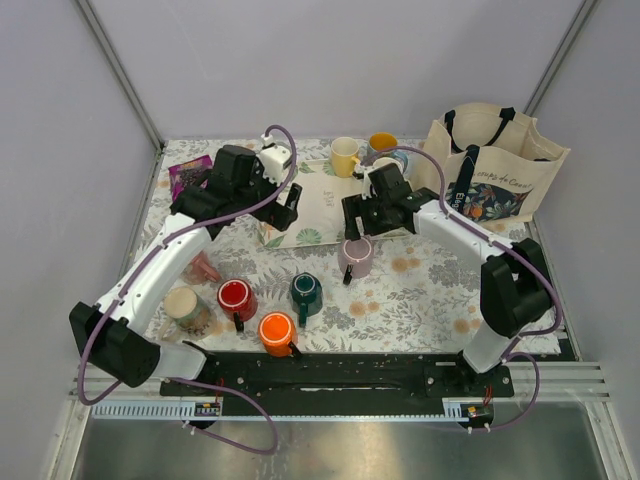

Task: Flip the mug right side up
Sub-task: Turn over the cup at the center of the board.

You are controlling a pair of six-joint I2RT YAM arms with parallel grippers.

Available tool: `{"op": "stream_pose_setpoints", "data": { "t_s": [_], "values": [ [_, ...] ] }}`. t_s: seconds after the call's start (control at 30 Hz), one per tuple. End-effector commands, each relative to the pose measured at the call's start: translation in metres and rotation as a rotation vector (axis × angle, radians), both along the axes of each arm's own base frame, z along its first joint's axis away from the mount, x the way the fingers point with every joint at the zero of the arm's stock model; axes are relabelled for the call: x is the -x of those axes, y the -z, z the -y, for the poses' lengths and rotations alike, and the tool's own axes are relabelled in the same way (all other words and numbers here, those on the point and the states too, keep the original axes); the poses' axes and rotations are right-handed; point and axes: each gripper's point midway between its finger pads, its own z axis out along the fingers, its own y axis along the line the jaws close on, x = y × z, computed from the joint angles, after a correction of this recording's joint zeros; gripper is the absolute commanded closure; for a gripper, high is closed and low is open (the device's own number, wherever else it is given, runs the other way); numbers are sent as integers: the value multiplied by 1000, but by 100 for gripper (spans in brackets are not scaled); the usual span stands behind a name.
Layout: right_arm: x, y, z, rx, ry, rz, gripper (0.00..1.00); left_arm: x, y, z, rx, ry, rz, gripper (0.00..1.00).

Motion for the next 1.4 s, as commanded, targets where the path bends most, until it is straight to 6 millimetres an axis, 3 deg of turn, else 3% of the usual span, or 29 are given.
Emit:
{"op": "stream_pose_setpoints", "data": {
  "t_s": [0.0, 0.1, 0.13, 0.3, 0.63, 0.77, 0.97, 1.1, 1.2, 1.3, 1.37],
  "values": [
    [-3, -11, -20, 0, -26, 56, 13, 3, -11, -8, -22, 2, 52, 2],
    [7, 0, -19, 52, -71, 76, 10, 0, -10, -9, -25, -5, 52, 2],
    [11, 3, -18, 89, -101, 101, 1, -1, -9, -8, -21, -6, 46, 2],
    [16, -3, -9, 291, -263, 353, 1, -4, -7, -5, -4, -5, 34, 2],
    [30, 0, 30, 469, -378, 458, 1, -2, 5, 3, 26, 0, -15, 2],
    [47, 15, 48, 514, -434, 454, 1, -1, 10, 3, 27, -1, -24, 2],
    [66, 29, 65, 492, -395, 395, 1, 0, 12, 4, 35, 7, -36, 2],
    [61, 34, 77, 400, -283, 297, 1, 1, 13, 4, 30, 6, -36, 2],
    [63, 33, 66, 282, -314, 237, 9, 2, 15, 4, 27, 9, -43, 2],
    [75, 30, 47, 202, -453, 221, 22, 1, 16, 5, 27, 10, -47, 2],
    [72, 33, 47, 205, -438, 219, 23, 0, 16, 5, 28, 12, -47, 2]
  ]
}}
